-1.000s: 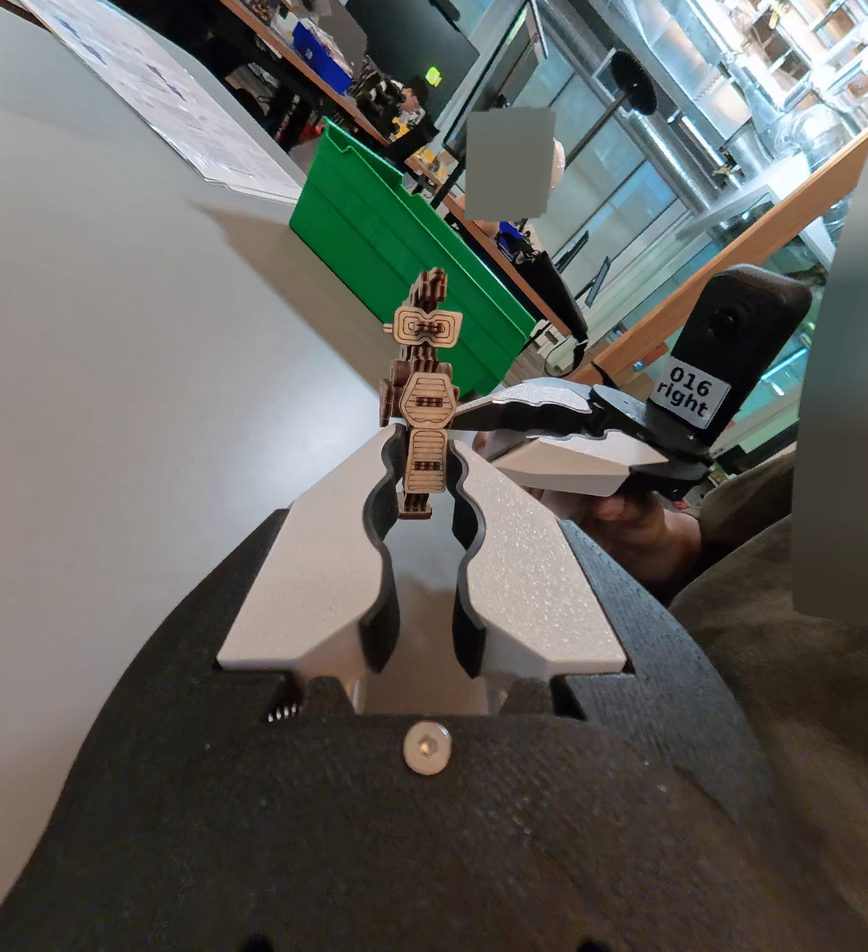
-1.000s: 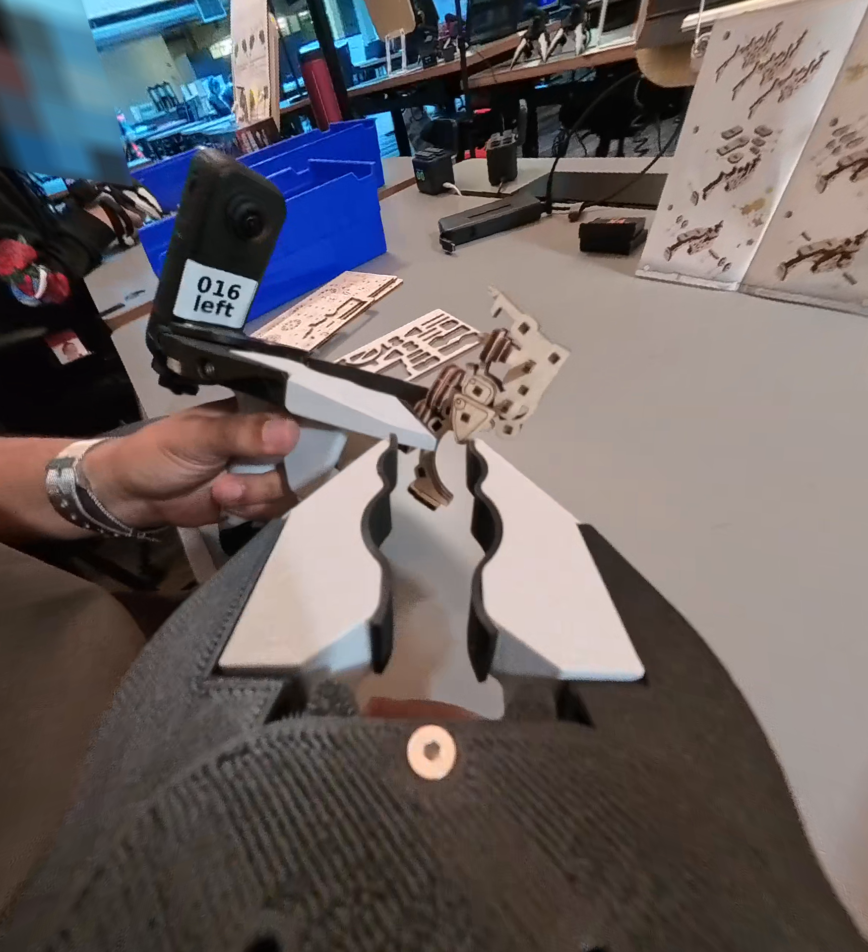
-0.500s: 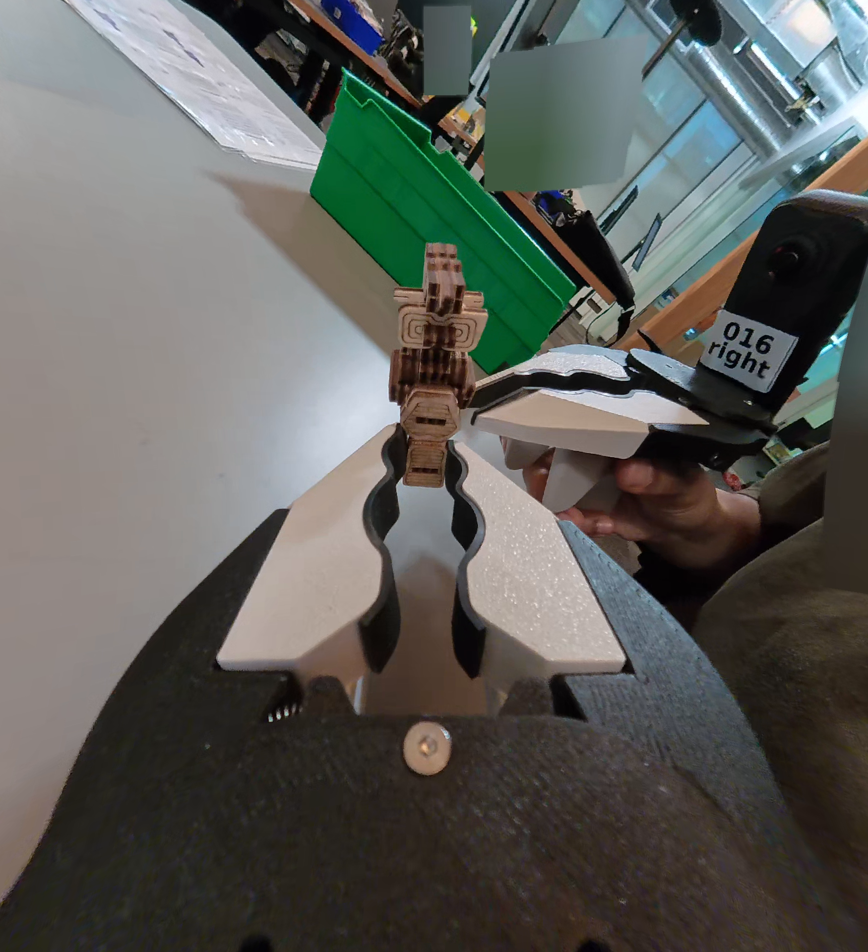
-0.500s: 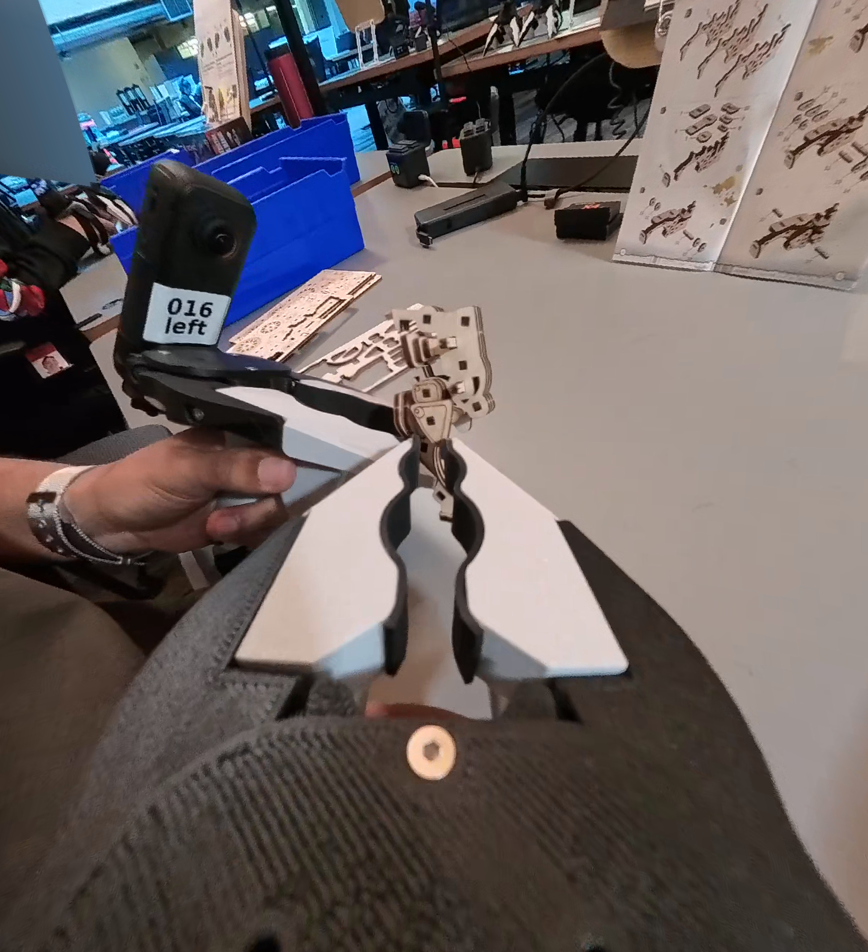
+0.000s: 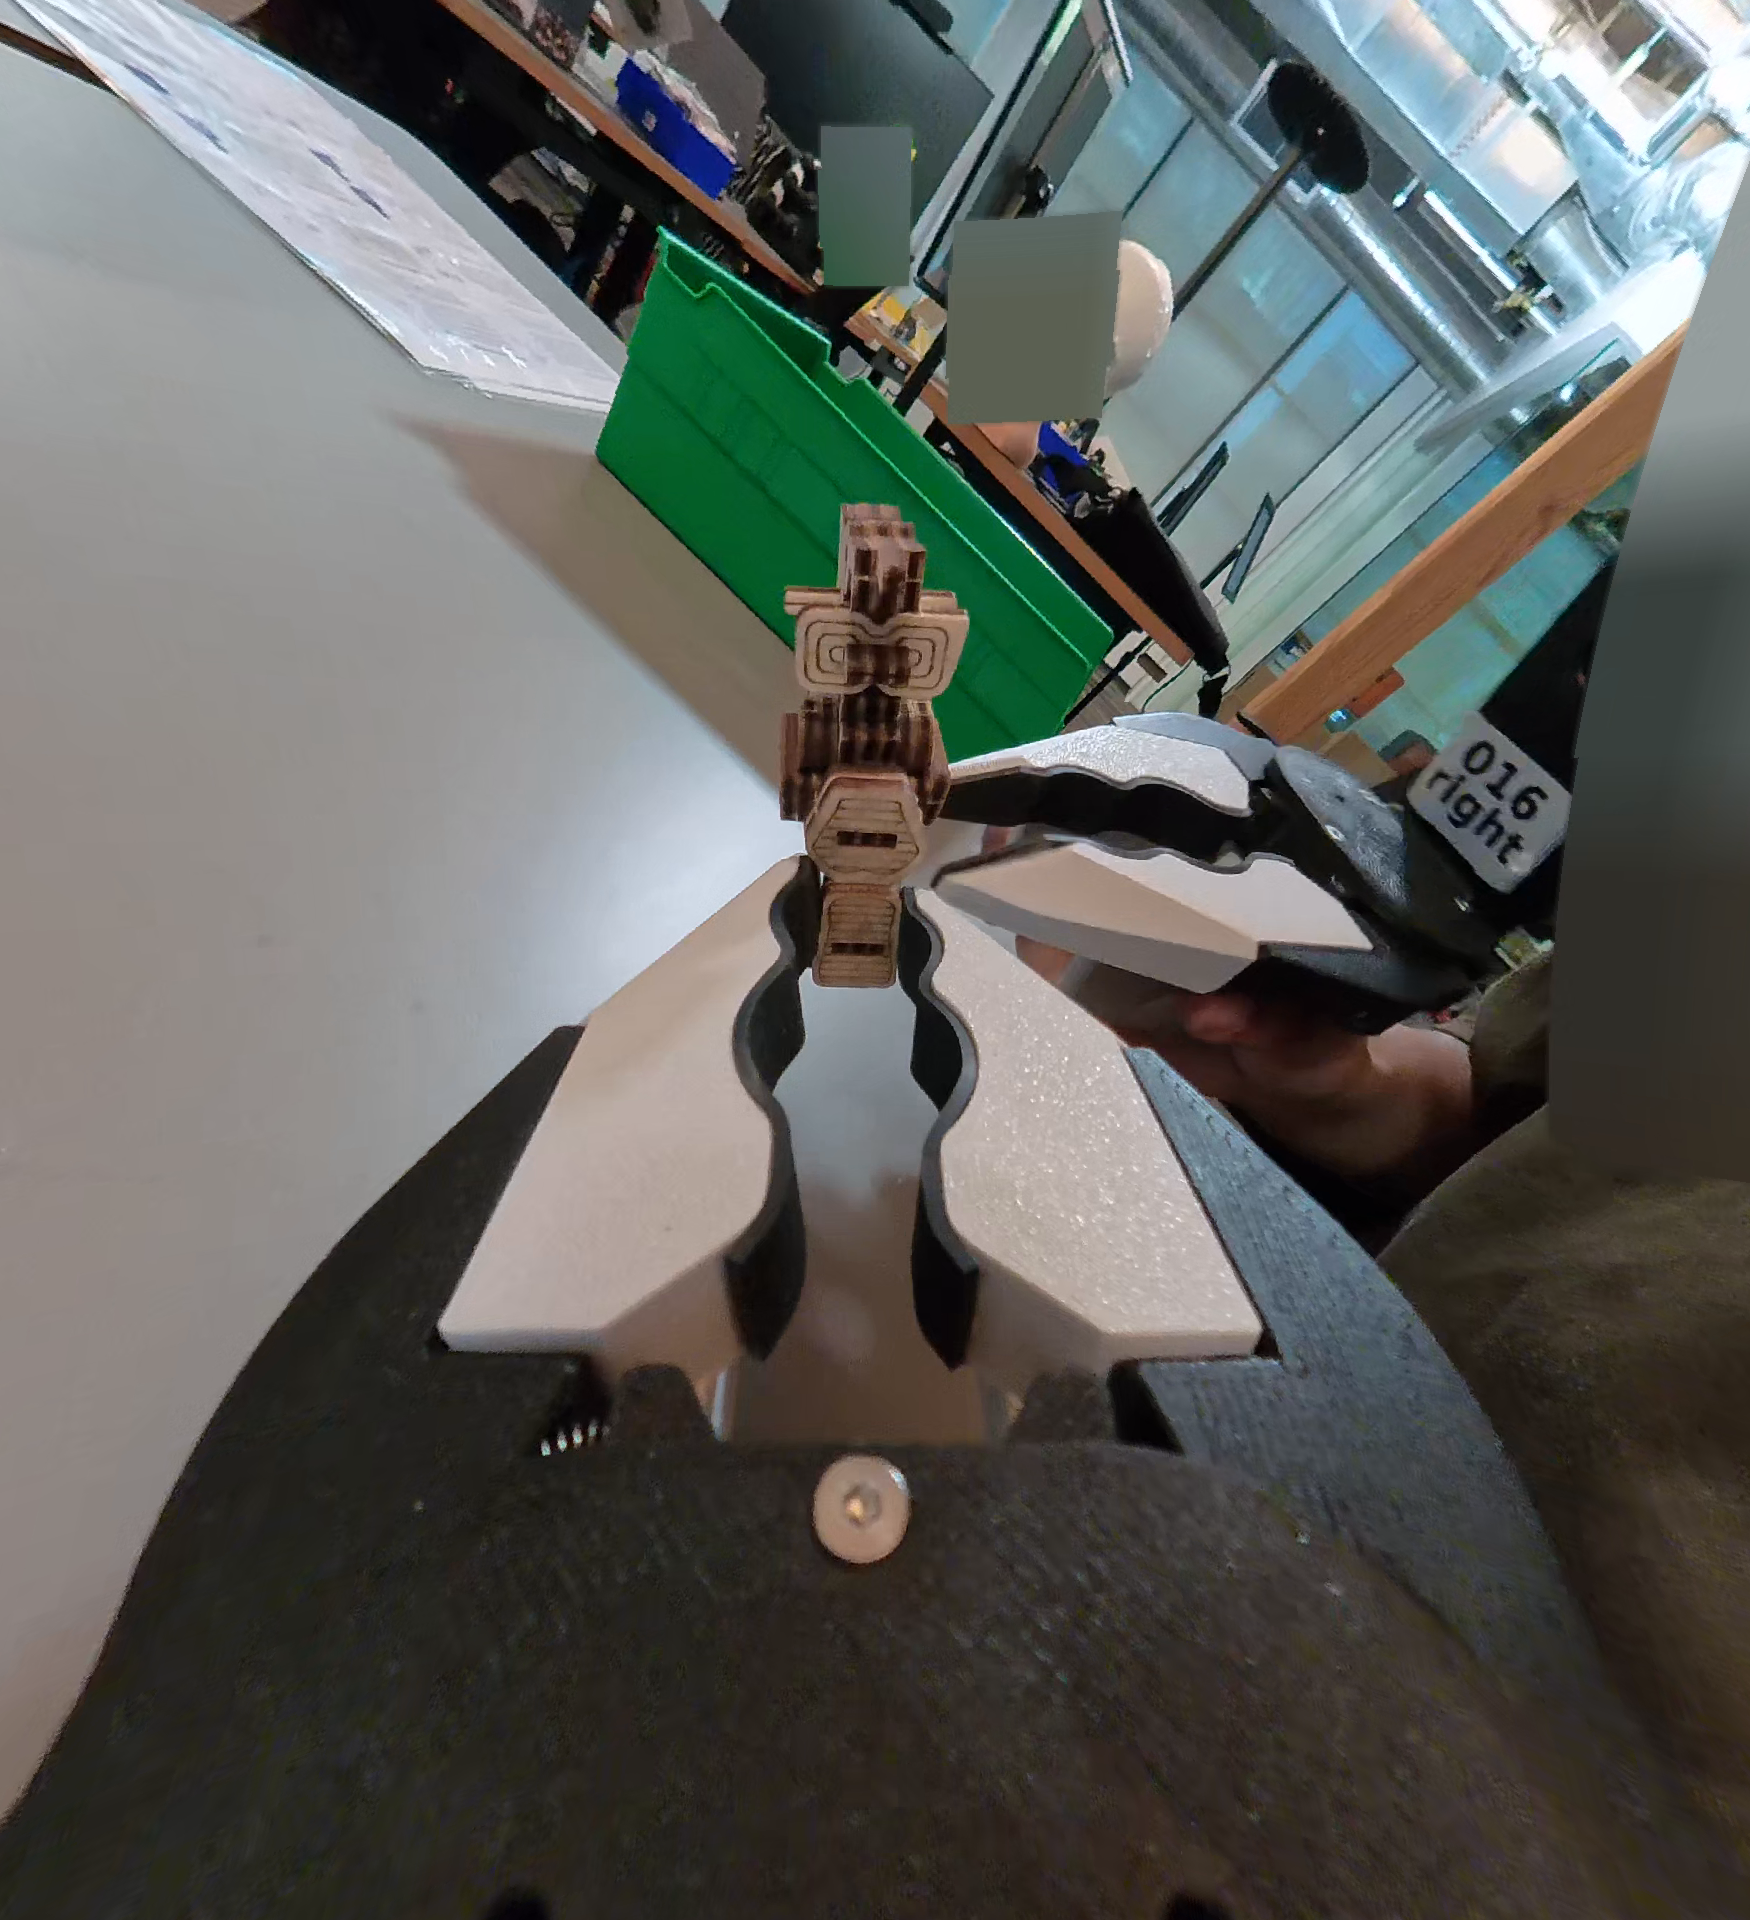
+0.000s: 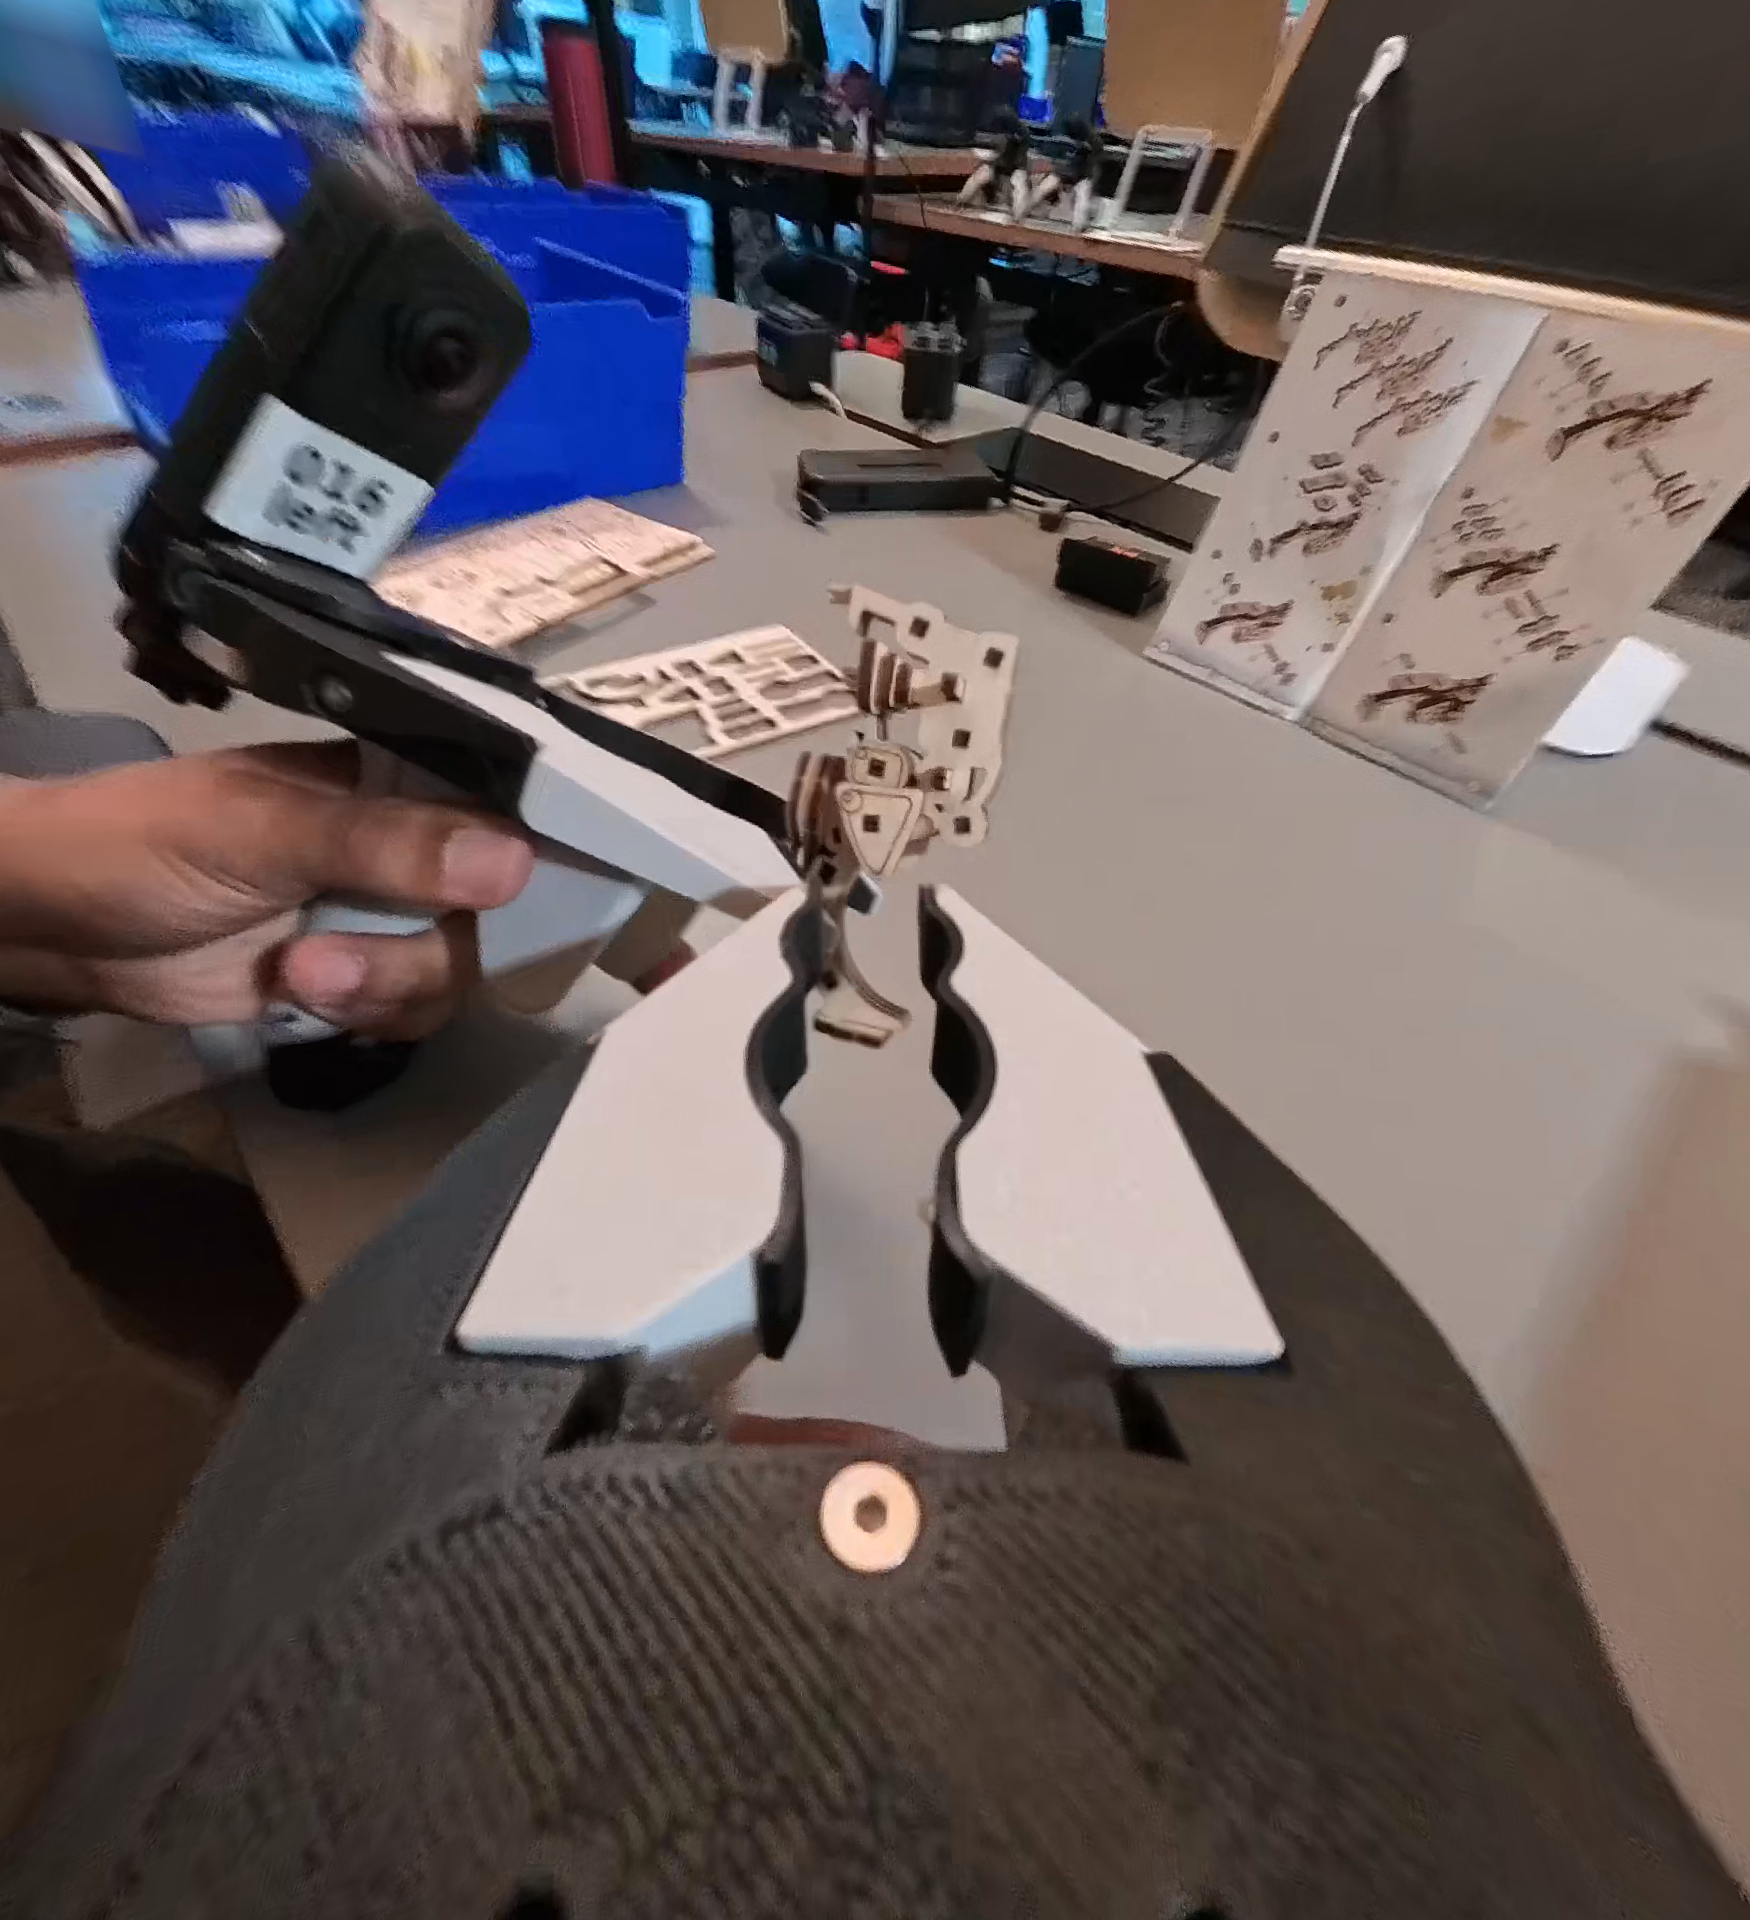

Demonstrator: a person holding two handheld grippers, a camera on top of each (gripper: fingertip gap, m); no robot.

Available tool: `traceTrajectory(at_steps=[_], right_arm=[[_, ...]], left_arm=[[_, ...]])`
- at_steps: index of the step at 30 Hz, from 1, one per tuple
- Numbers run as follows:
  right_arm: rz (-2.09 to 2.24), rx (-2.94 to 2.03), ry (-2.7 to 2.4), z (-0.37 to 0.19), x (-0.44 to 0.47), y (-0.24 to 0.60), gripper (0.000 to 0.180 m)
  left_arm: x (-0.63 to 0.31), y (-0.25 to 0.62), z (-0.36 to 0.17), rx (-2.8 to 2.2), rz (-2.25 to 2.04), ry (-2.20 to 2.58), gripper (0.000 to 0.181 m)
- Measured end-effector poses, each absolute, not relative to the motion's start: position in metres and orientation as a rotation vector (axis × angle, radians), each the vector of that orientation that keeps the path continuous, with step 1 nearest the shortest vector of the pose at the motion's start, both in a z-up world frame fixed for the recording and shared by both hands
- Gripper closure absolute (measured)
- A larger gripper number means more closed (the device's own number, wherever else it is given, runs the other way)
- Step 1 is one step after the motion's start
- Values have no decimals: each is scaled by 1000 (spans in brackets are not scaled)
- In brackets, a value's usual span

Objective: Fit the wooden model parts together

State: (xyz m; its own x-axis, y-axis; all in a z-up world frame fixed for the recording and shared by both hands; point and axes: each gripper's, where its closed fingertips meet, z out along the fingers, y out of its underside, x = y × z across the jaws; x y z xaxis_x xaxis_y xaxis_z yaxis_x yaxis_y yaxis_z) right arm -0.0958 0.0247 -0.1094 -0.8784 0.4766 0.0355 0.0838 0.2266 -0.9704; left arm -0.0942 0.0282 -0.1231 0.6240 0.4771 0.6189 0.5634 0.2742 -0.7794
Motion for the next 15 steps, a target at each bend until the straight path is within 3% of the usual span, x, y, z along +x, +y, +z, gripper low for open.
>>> traceTrajectory(at_steps=[4, 8, 15], right_arm=[[1936, -724, -2252, -105, -95, 25, 160], [2106, -808, -2296, -101, -91, 25, 170], [2192, -859, -2335, -100, -90, 25, 175]], left_arm=[[-89, 30, -116, -1321, -130, -936, 169], [-86, 34, -118, -1317, -198, -937, 169], [-84, 36, -119, -1313, -247, -934, 169]])
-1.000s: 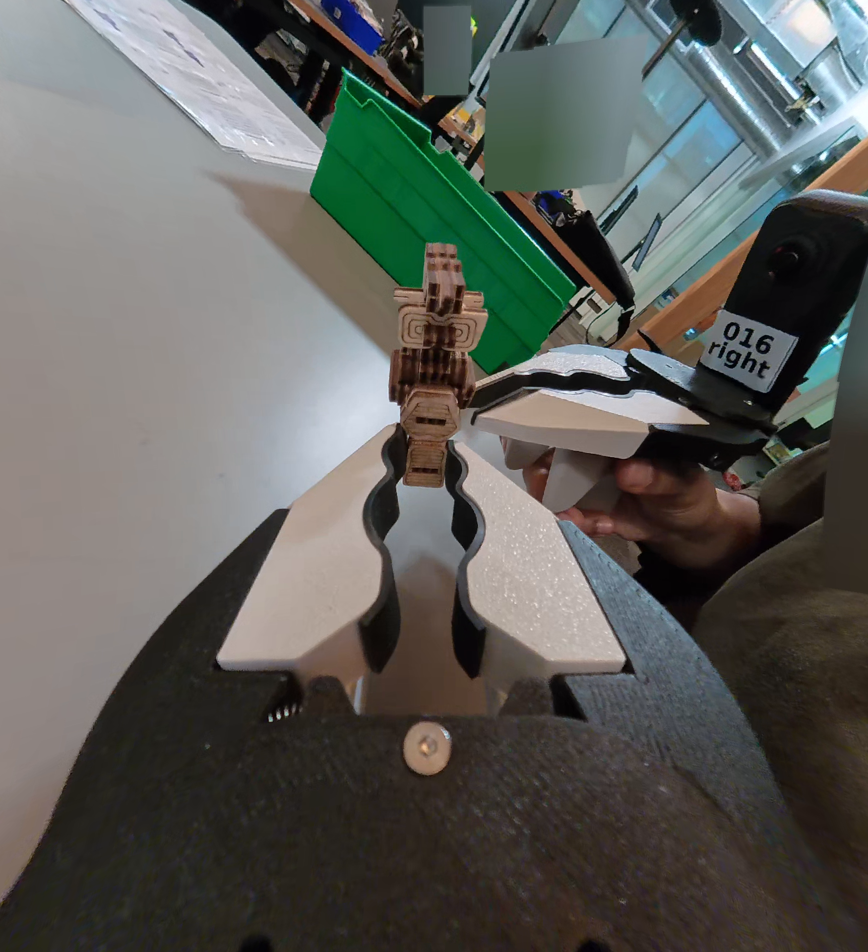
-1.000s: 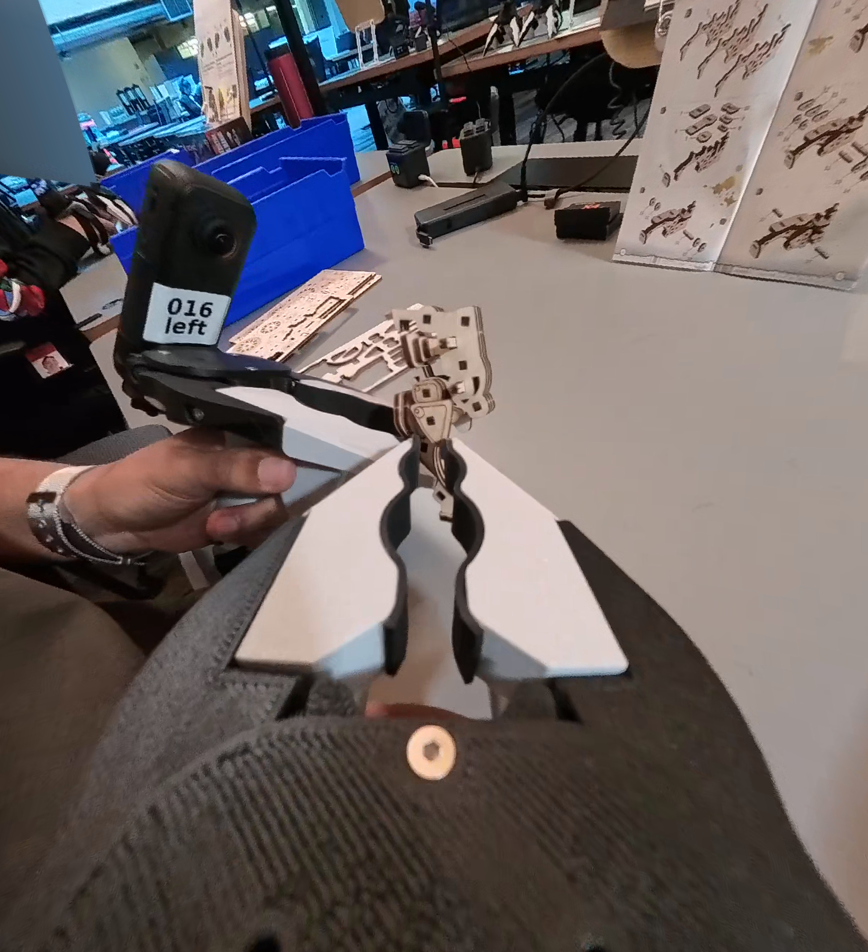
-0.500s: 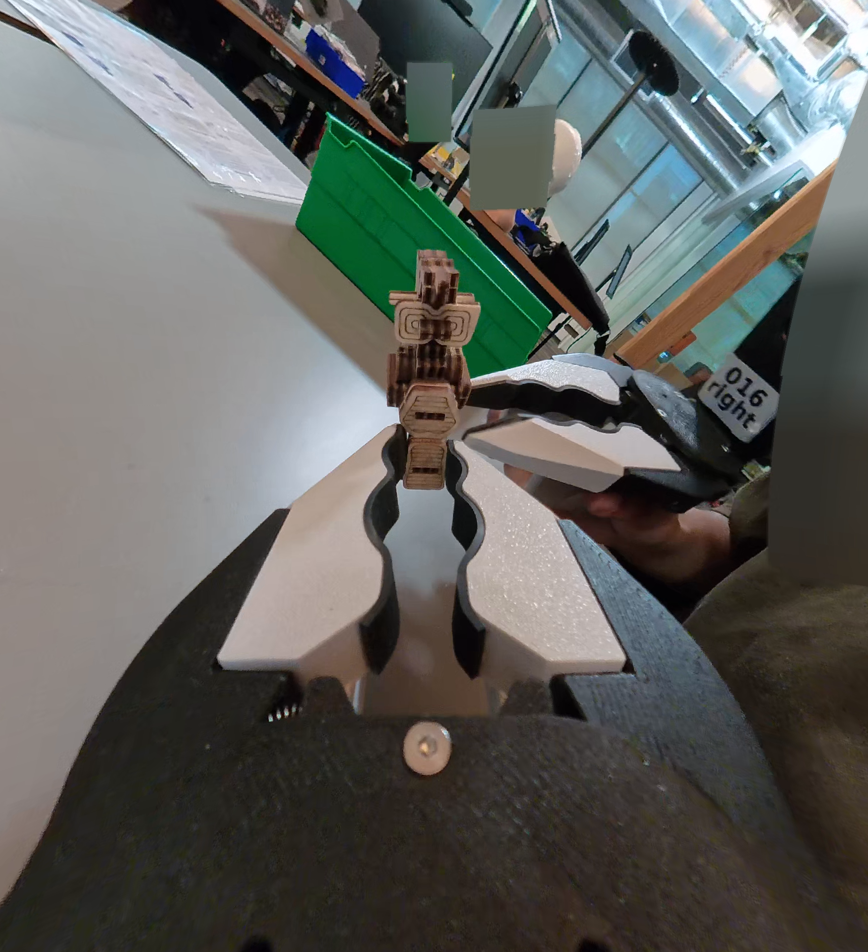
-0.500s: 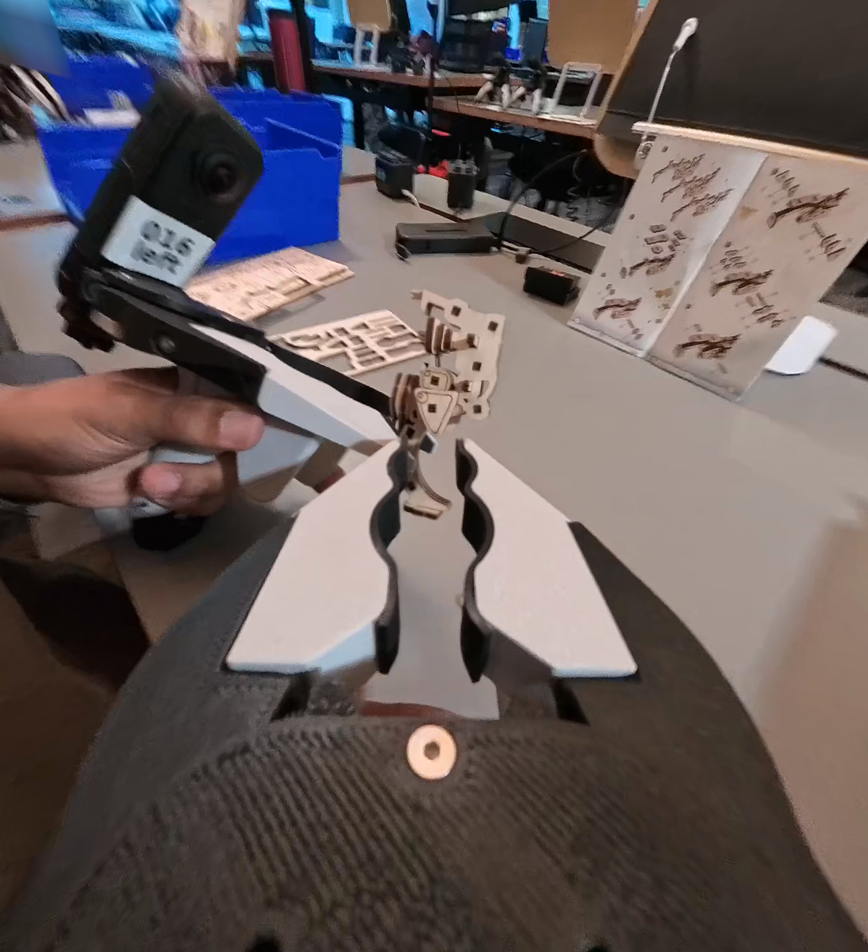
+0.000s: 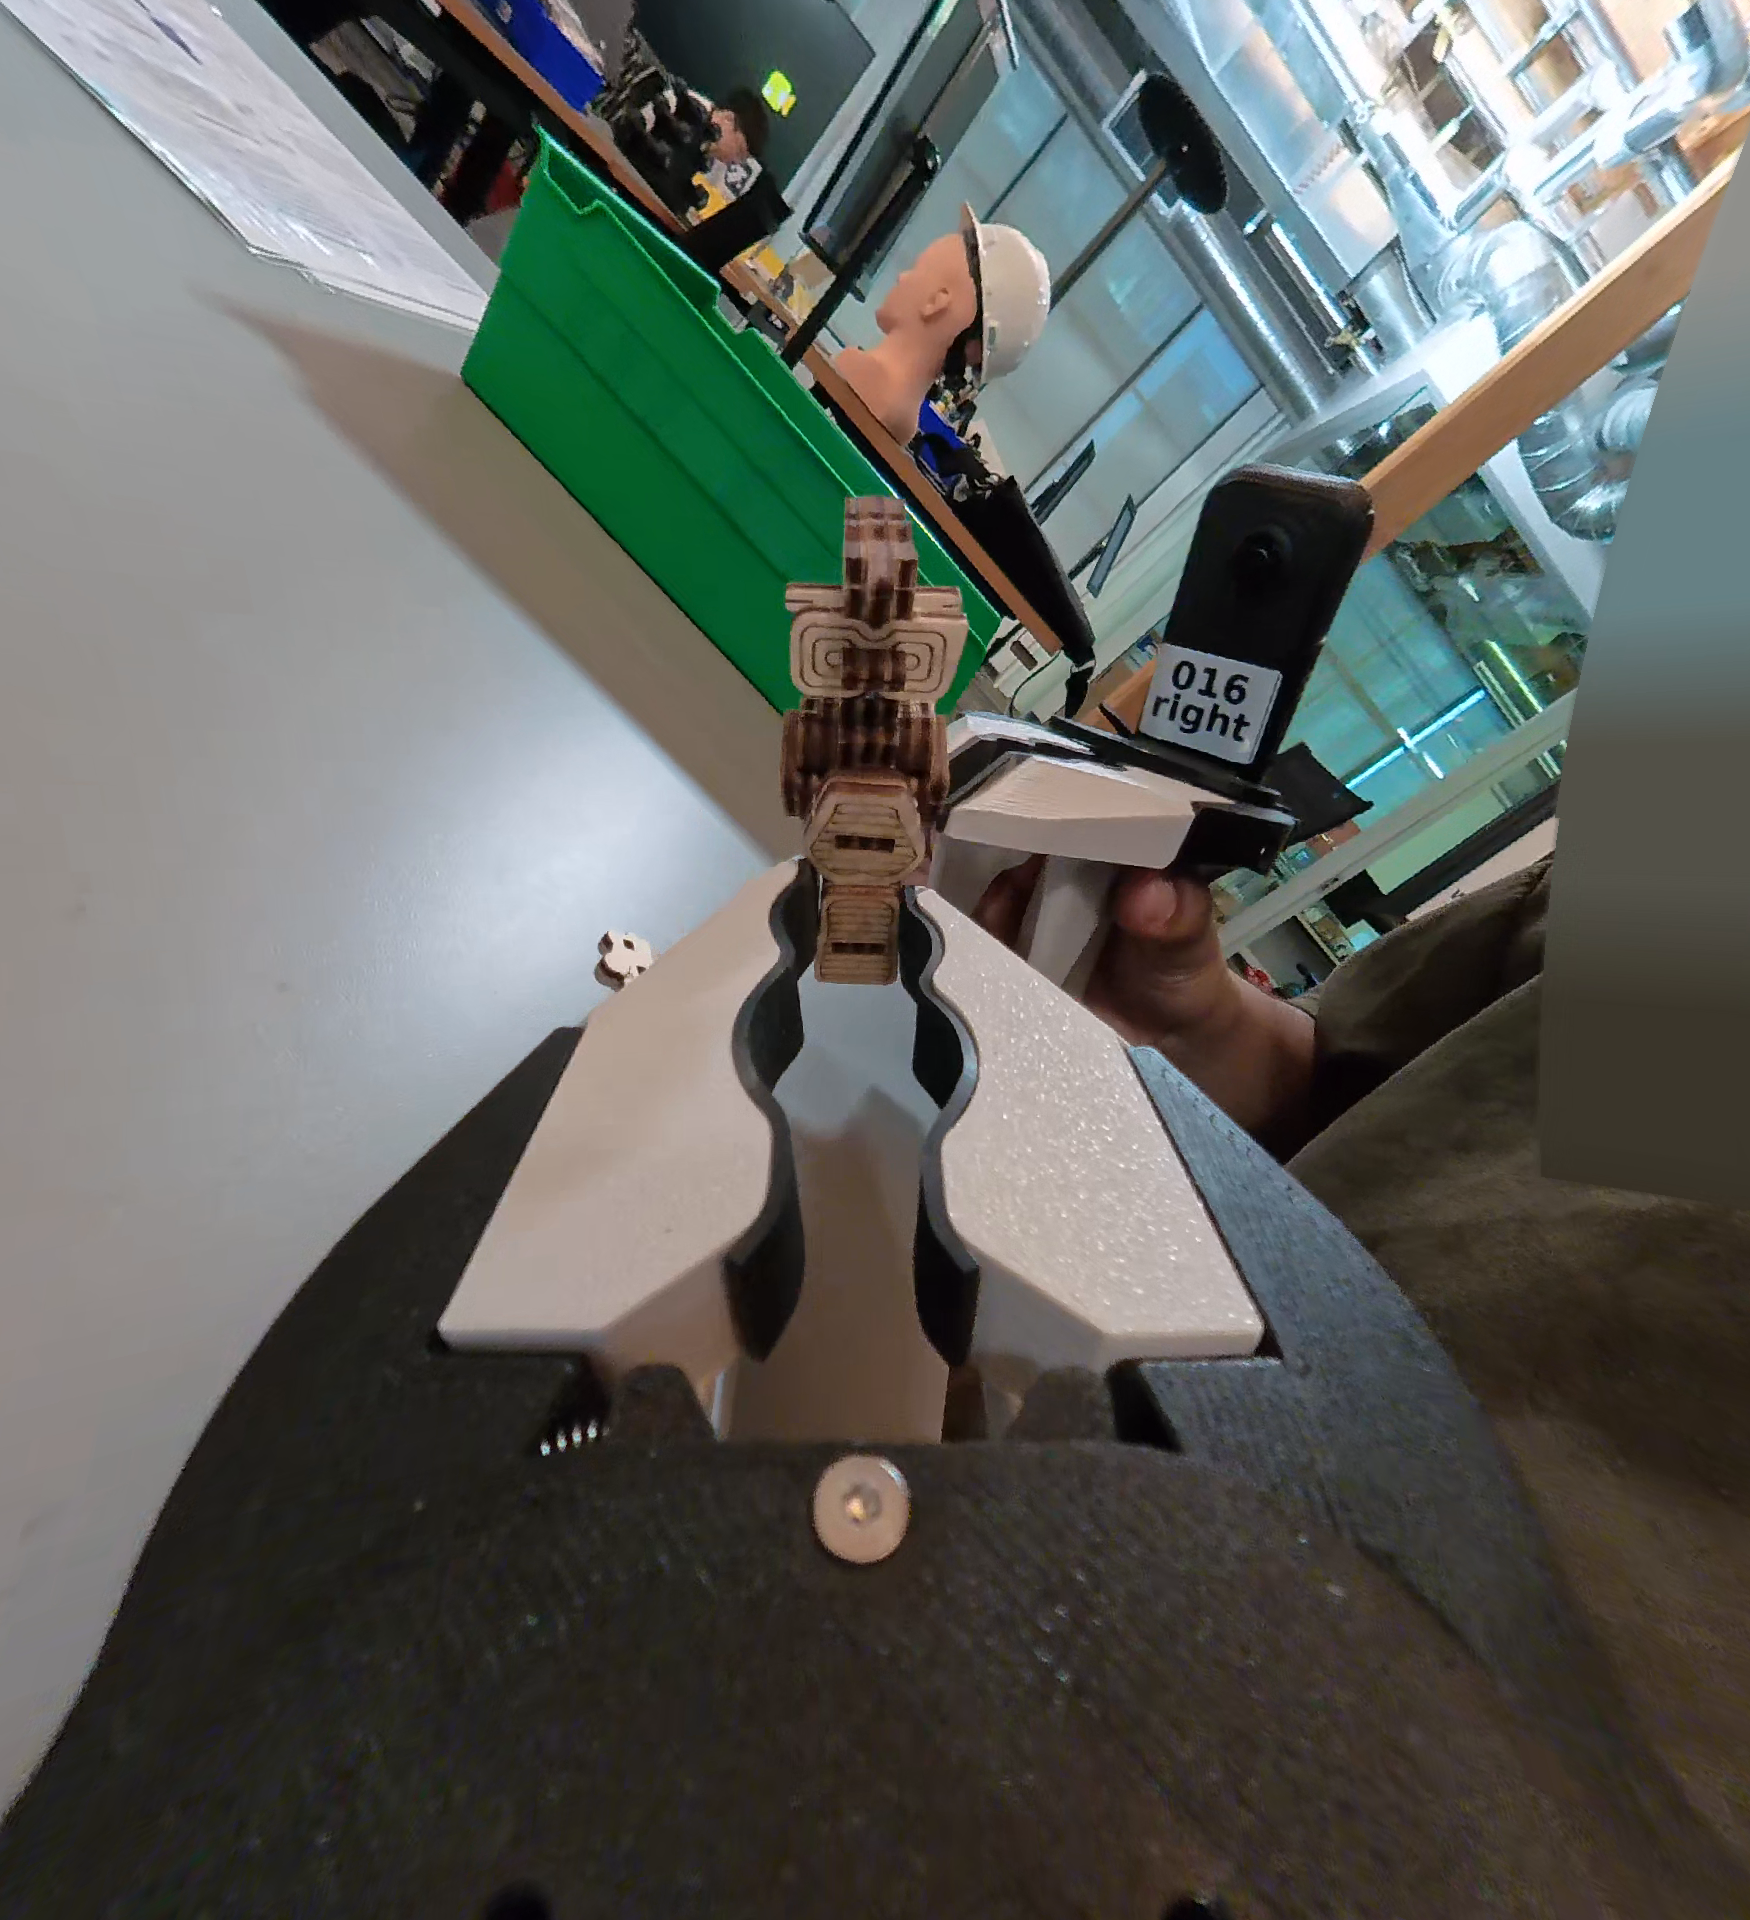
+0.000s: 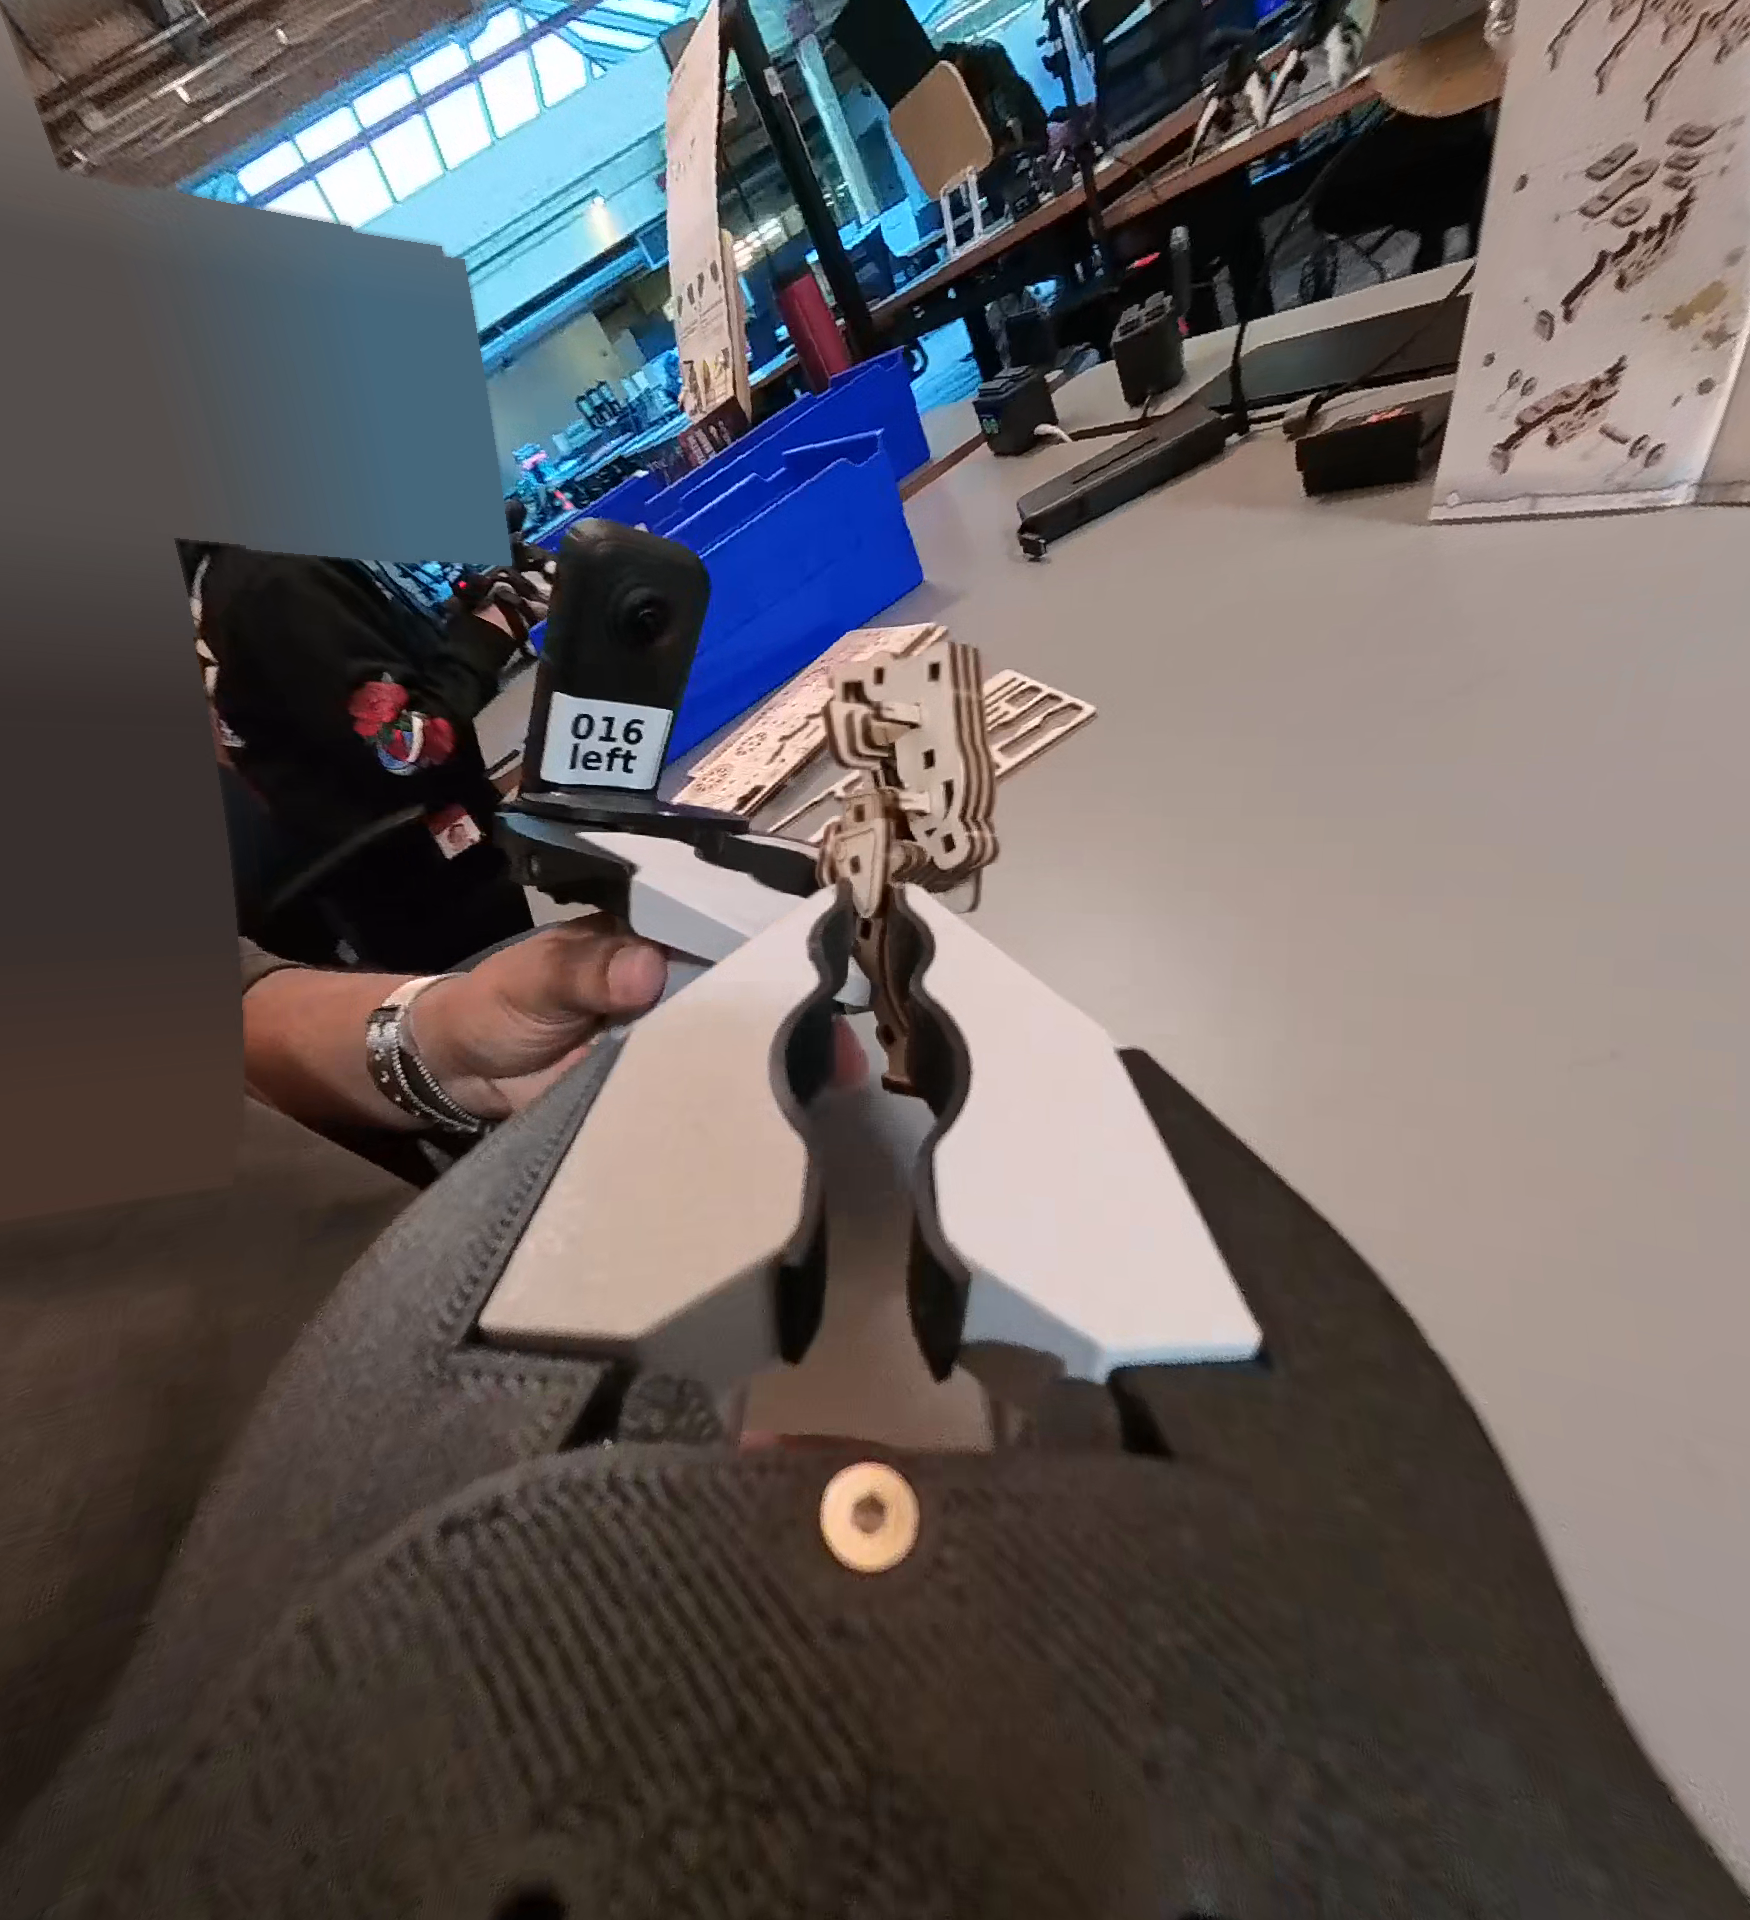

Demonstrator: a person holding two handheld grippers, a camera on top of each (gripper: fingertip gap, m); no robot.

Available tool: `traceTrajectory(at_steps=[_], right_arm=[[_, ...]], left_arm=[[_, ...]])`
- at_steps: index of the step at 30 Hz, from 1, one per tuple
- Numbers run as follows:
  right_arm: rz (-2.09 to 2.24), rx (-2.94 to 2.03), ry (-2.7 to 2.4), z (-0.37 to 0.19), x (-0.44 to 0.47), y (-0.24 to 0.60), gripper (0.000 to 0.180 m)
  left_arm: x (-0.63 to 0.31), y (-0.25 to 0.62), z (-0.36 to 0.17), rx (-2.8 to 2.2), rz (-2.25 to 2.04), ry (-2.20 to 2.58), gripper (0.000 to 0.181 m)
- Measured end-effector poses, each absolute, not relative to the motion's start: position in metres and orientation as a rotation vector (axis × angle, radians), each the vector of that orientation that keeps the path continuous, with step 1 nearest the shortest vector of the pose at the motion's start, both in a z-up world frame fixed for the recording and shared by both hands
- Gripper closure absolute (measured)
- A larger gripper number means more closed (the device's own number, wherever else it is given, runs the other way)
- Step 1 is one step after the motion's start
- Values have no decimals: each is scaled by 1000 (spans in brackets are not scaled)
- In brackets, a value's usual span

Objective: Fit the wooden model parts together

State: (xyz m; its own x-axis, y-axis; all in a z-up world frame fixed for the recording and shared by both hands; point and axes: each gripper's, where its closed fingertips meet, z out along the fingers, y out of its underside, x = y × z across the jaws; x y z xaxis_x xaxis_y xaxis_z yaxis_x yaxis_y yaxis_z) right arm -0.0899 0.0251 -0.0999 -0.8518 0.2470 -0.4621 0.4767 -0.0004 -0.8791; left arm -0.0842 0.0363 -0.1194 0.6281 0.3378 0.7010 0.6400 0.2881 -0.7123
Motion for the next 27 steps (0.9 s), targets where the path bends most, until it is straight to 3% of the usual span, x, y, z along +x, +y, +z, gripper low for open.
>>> traceTrajectory(at_steps=[3, 6, 16, 20, 23, 27], right_arm=[[-1956, 733, 2120, -101, -90, 26, 176], [-1955, 649, 2245, -105, -91, 29, 178], [-1740, 362, 2453, -137, -74, 30, 178], [-1671, 277, 2405, -141, -62, 33, 178], [-1631, 302, 2326, -141, -60, 35, 178], [-1618, 355, 2288, -142, -65, 36, 178]], left_arm=[[-84, 36, -121, -1320, -273, -932, 161], [-86, 31, -118, -1303, -301, -932, 131], [-96, 3, -136, -1458, -248, -941, 125], [-79, 13, -145, -1564, -346, -861, 131], [-69, 21, -153, -1664, -343, -819, 158], [-69, 21, -157, -1673, -361, -841, 159]])
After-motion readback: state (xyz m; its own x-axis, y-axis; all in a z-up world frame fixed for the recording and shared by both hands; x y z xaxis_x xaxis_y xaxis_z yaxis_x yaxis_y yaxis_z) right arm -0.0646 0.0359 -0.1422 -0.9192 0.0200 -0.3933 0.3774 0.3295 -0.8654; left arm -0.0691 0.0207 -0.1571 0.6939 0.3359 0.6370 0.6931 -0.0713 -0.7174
